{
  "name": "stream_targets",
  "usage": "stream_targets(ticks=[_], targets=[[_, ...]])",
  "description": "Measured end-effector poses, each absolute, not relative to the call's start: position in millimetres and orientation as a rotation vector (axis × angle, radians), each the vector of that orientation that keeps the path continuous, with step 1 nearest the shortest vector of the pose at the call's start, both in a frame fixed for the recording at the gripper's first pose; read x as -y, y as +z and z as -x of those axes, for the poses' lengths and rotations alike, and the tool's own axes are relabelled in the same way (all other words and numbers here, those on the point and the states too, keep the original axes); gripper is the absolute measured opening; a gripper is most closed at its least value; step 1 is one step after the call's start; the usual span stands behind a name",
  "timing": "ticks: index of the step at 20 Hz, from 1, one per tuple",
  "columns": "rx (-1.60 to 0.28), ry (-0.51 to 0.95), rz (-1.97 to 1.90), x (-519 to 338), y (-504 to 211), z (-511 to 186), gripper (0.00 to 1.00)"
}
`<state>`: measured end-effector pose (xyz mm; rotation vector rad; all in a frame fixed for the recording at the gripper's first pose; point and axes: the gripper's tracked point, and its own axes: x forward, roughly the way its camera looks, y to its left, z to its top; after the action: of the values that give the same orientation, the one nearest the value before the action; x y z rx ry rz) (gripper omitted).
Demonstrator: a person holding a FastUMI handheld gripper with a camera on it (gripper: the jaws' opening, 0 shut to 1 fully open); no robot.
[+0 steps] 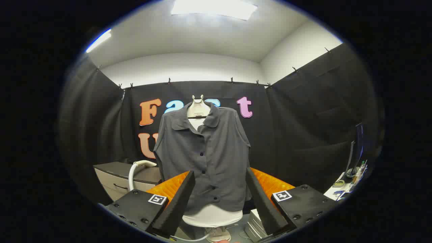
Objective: Iron the clothes twice with a garment steamer, once on the left side and once on the right side.
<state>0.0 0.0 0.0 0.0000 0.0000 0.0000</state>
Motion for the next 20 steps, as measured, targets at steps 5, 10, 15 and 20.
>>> stream_targets(ticks=[5, 10, 15, 20], targets=[[-0.031, 0.007, -0.021, -12, -9, -6, 0.98], [-0.025, 0.025, 0.001, -29, -1, -9, 0.98], [-0.012, 0.046, 0.006, -47, 7, -10, 0.98], [-0.017, 0.082, 0.002, -73, 13, -19, 0.98]])
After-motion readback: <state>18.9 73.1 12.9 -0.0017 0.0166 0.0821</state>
